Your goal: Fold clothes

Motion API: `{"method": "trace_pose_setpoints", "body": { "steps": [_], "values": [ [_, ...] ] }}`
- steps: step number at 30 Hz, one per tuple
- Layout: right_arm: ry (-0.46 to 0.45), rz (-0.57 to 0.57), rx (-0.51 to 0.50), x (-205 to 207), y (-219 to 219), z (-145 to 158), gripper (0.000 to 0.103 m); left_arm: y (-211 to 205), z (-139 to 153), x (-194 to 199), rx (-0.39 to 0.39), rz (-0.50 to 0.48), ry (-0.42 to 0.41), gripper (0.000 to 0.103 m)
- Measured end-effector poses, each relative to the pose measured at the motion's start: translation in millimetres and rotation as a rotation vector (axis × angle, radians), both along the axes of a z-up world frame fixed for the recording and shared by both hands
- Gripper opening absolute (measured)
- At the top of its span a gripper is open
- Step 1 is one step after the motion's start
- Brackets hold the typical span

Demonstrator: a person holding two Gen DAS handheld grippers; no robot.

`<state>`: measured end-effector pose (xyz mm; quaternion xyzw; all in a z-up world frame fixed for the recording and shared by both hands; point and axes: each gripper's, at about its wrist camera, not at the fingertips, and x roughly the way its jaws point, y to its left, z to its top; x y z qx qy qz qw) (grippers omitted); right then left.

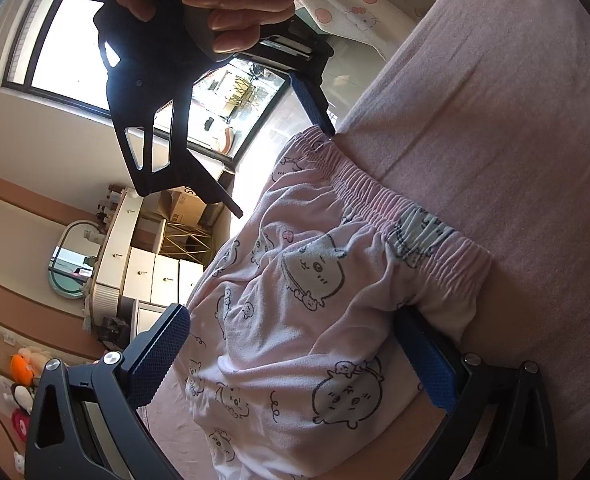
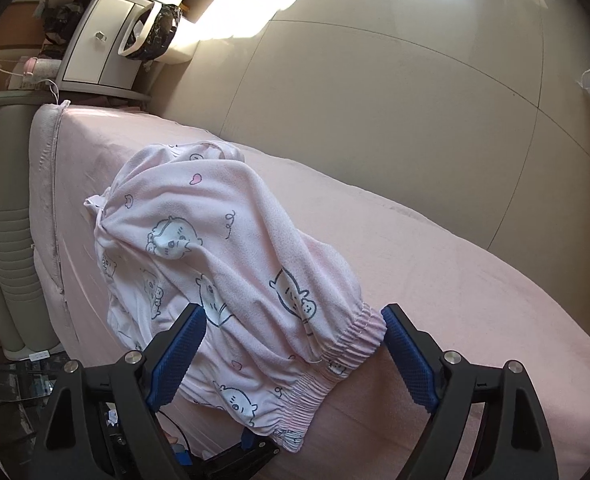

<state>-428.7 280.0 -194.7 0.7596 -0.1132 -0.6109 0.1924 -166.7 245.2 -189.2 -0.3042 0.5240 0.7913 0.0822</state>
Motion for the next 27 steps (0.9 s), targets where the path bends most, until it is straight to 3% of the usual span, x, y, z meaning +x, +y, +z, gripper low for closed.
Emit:
{"method": "trace_pose_setpoints", "body": {
  "steps": [7,11,13,14,15,16,21,27],
  "values": [
    [-0.030,0.068,0.090,-10,-21,-10,0.087,3,0,2,-0.011,-0.006,-0.014,0.103],
    [-0.032,0.138,0.206,-12,-42,-13,0.073,0,0,1,0.005,-0.004,-0.022,0.102],
    [-0.031,0.172,0.225,-14,-50,-12,0.068,-2,2,1,0.047,-0.009,-0.060,0.091],
    [-0.030,0.183,0.227,-15,-53,-10,0.065,-4,4,0,0.103,-0.007,-0.119,0.069],
    [-0.025,0.194,0.228,-16,-56,-9,0.065,-7,7,-1,0.168,-0.003,-0.188,0.039],
    [-0.023,0.201,0.226,-17,-57,-8,0.065,-11,8,-3,0.233,0.010,-0.246,0.027],
    [-0.031,0.192,0.167,-20,-49,-10,0.065,-25,17,-15,0.364,0.039,-0.326,0.026],
    [-0.032,0.114,0.091,-23,-28,-10,0.065,-46,30,-39,0.536,0.148,-0.456,0.025]
  ]
}}
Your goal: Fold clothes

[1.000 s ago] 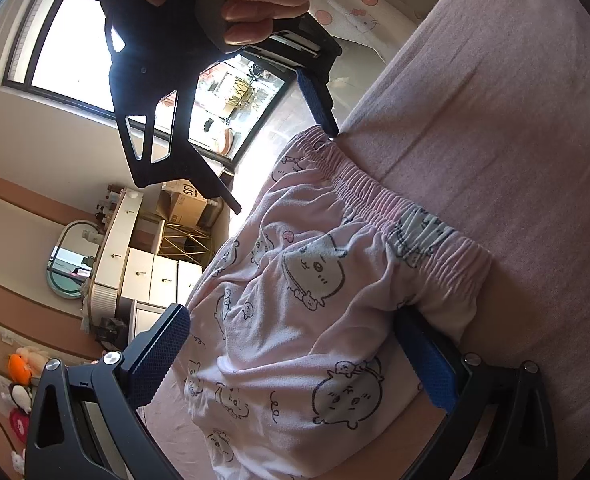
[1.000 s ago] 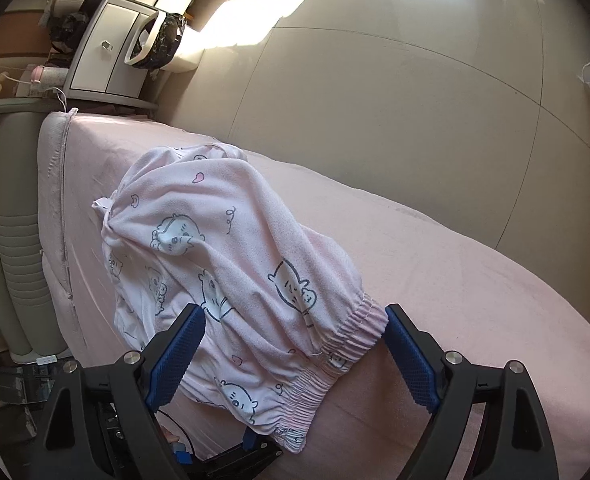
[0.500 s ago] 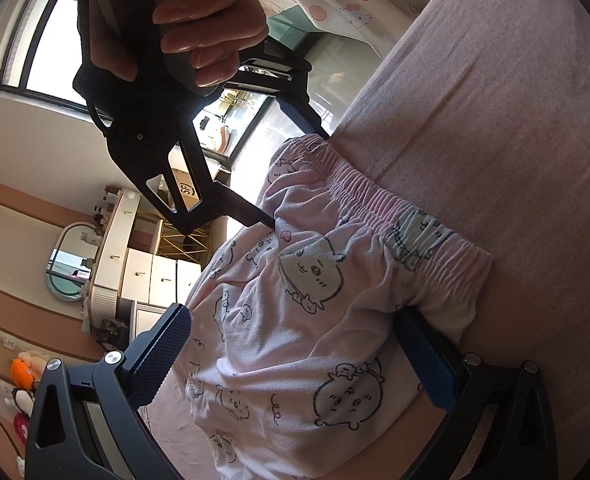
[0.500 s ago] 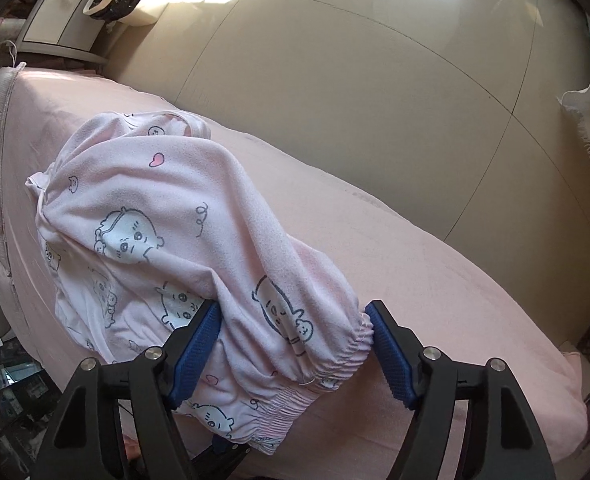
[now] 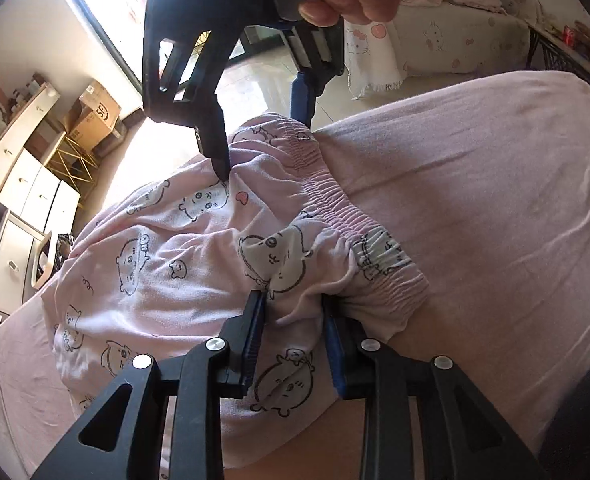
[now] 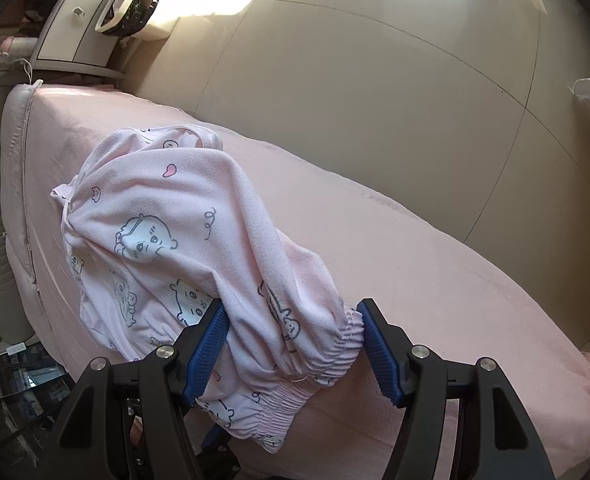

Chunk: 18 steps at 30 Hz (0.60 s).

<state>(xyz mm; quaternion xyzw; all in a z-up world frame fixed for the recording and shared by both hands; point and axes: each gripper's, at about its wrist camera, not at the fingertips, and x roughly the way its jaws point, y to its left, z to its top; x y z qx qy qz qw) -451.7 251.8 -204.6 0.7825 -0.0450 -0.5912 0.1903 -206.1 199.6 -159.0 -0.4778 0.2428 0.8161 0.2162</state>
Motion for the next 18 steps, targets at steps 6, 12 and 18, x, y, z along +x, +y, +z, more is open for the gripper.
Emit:
{"method": "trace_pose_setpoints", "body": {
  "steps": [6,12,18],
  "values": [
    [0.011,-0.013,-0.026,0,8,2,0.065,-16,7,-24,0.108,0.108,-0.156,0.023],
    [0.008,-0.029,-0.050,8,21,-8,0.065,-21,8,-39,0.120,0.119,-0.201,0.023],
    [0.016,-0.046,-0.049,7,30,-11,0.065,-21,9,-44,0.134,0.119,-0.224,0.023]
  ]
}}
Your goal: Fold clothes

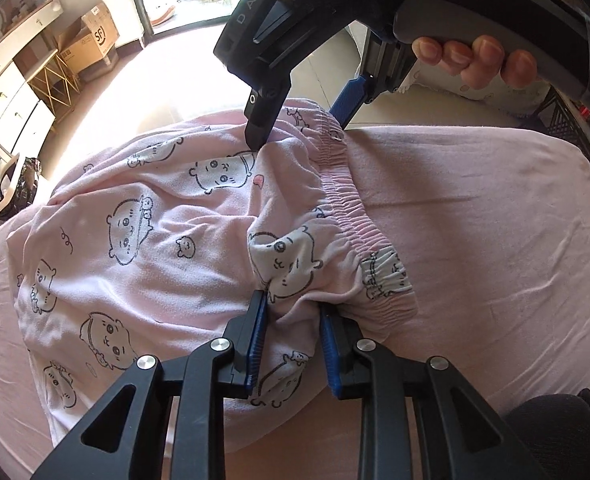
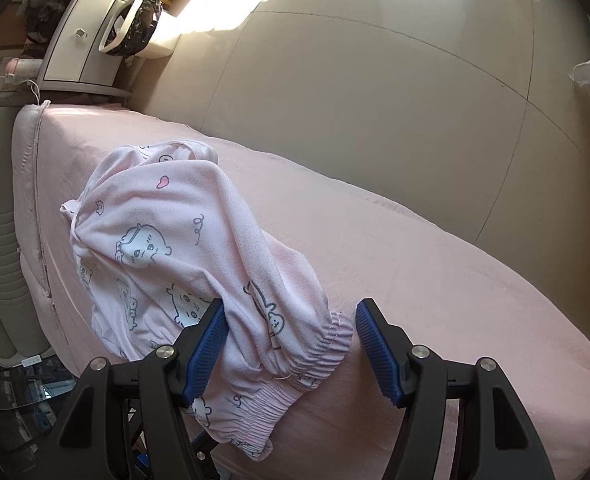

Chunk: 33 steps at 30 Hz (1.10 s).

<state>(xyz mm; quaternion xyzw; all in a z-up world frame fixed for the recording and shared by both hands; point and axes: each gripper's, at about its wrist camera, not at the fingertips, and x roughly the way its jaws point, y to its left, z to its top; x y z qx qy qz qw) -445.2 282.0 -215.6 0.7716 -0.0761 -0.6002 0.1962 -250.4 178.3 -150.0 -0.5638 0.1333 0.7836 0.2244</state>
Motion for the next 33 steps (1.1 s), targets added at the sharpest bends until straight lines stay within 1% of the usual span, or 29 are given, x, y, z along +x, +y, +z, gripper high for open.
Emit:
{"method": "trace_pose_setpoints", "body": {
  "steps": [5,6,8,11,13,15,16,17,18,19,21,22,26,31,33],
  "values": [
    [0.028,0.001,0.021,0,4,-2,0.065,-13,3,-7,0.013,0.006,-0.022,0.023],
    [0.043,0.007,0.025,1,1,-3,0.065,-15,4,-9,0.017,0.009,-0.027,0.023],
    [0.105,0.042,0.050,7,-4,4,0.065,-18,4,-12,0.032,0.013,-0.043,0.023],
    [0.247,0.153,0.111,17,-15,20,0.065,-21,4,-17,0.058,0.018,-0.068,0.023],
    [0.345,0.254,0.147,25,-27,30,0.060,-24,4,-21,0.071,0.022,-0.082,0.023],
    [0.416,0.368,0.175,33,-39,34,0.058,-27,4,-24,0.073,0.021,-0.084,0.023],
    [0.428,0.395,0.182,34,-42,35,0.057,-28,3,-25,0.073,0.021,-0.085,0.023],
    [0.417,0.392,0.177,33,-42,36,0.054,-29,3,-25,0.072,0.021,-0.084,0.023],
    [0.406,0.389,0.171,32,-42,36,0.046,-29,3,-26,0.070,0.020,-0.082,0.023],
    [0.402,0.388,0.167,31,-42,37,0.042,-30,3,-27,0.070,0.021,-0.081,0.023],
    [0.422,0.397,0.171,31,-44,42,0.027,-33,4,-29,0.071,0.024,-0.078,0.022],
    [0.440,0.415,0.181,33,-47,43,0.024,-35,4,-30,0.071,0.026,-0.077,0.022],
    [0.471,0.459,0.213,36,-65,44,0.020,-48,8,-34,0.087,0.055,-0.075,0.020],
    [0.524,0.498,0.231,50,-71,54,0.018,-83,21,-42,0.125,0.150,-0.050,0.018],
    [0.577,0.530,0.243,63,-67,65,0.018,-103,26,-47,0.117,0.204,-0.028,0.017]
  ]
}}
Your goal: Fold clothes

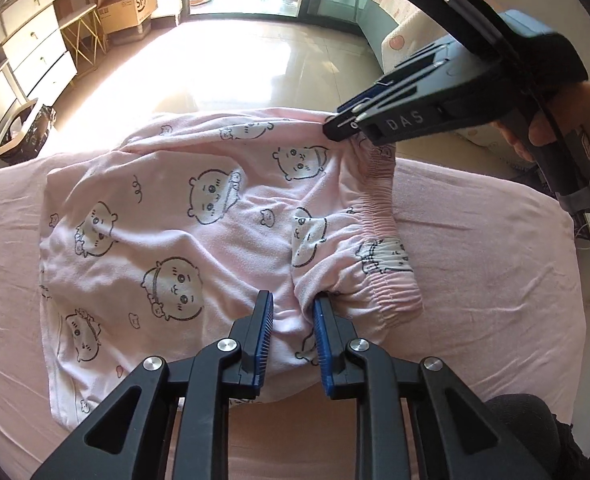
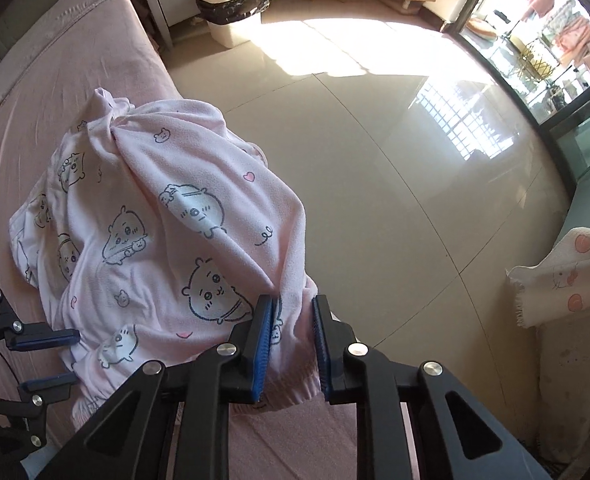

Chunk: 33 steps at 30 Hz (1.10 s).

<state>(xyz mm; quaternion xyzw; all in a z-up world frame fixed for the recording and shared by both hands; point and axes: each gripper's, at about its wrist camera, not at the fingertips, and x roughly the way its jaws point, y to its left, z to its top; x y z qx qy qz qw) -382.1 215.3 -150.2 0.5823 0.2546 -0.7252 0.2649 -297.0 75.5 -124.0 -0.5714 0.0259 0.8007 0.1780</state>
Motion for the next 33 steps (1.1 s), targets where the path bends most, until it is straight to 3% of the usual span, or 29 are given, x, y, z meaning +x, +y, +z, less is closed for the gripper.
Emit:
{"method": "trace_pose_setpoints", "body": {
  "steps": [6,8,11,14,18,26,29,31,33],
  "values": [
    [0.078,0.018,-0.058,22,0,23,0.019,-68,13,-17,-0.019,0.175,0.047,0.015],
    [0.105,-0.002,-0.077,27,4,31,0.019,-72,16,-13,-0.025,0.199,0.056,0.015],
    [0.228,-0.045,-0.079,38,17,45,0.020,-76,18,-6,-0.008,0.223,0.061,0.015],
    [0.398,-0.008,-0.026,29,21,46,0.027,-71,12,7,-0.008,0.219,0.061,0.015],
    [0.535,0.094,0.075,48,33,46,0.056,-68,12,16,-0.027,0.192,0.044,0.015],
    [0.637,0.316,0.224,113,51,47,0.066,-18,-7,19,-0.051,0.014,-0.100,0.017],
    [0.637,0.336,0.238,127,53,39,0.069,2,-12,25,-0.089,-0.026,-0.095,0.026],
    [0.629,0.332,0.235,133,54,33,0.069,17,-11,31,-0.078,-0.062,-0.077,0.042],
    [0.622,0.326,0.234,138,56,28,0.070,33,-10,40,-0.099,-0.105,-0.050,0.085]
  ]
}}
